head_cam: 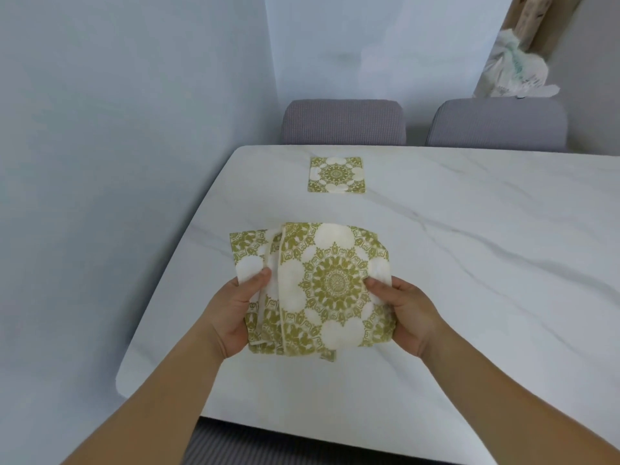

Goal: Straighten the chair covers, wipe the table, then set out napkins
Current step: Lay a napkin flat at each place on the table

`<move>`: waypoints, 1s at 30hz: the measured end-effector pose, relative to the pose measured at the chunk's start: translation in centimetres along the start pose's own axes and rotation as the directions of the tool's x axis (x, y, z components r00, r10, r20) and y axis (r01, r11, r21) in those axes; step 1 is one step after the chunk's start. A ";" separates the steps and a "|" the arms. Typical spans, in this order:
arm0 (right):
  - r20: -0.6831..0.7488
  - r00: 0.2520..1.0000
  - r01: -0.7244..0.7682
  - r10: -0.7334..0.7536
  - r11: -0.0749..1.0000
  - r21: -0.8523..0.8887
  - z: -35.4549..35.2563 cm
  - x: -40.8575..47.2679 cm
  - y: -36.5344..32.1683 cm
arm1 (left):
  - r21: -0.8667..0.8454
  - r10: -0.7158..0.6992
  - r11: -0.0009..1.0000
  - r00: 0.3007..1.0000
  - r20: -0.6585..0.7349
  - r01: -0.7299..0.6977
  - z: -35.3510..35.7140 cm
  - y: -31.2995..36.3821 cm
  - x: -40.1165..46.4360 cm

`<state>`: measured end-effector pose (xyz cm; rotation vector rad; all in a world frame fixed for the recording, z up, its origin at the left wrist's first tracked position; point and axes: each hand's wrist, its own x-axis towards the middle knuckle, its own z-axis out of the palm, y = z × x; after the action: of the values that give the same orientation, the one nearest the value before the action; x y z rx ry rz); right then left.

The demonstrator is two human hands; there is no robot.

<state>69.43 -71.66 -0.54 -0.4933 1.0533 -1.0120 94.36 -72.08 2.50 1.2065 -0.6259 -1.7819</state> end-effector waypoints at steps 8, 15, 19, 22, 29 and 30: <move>0.146 0.989 -0.010 0.009 1.000 0.004 1.9 -2.4 0.2 | 0.069 0.002 0.998 0.995 0.099 -0.009 -0.5 0.4 -1.9; 0.081 0.996 0.035 -0.031 0.999 -0.041 2.1 -3.7 -0.6 | 0.072 -0.050 0.997 0.990 0.131 0.041 0.1 -1.0 -2.7; 0.083 0.994 0.070 -0.070 0.998 0.006 1.2 -4.2 -0.8 | -0.015 -0.043 0.999 0.996 0.075 0.045 -0.3 -1.3 -3.0; 0.100 0.993 0.061 -0.068 0.996 0.072 0.0 -4.0 -0.9 | -0.036 -0.023 0.999 1.000 0.016 0.023 -1.2 -0.9 -3.0; -0.072 0.986 -0.160 0.149 0.968 -0.192 -3.4 -3.0 2.5 | -0.069 0.066 0.995 0.989 -0.131 -0.076 -4.7 0.9 -3.0; -0.169 0.971 -0.216 0.172 0.930 -0.298 -3.8 -2.8 3.7 | -0.082 0.078 0.992 0.984 -0.160 -0.092 -5.1 1.1 -2.9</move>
<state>67.35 -67.01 -3.65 -0.5693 1.3736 -0.7115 99.93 -69.80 2.70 1.2273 -0.4945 -1.6093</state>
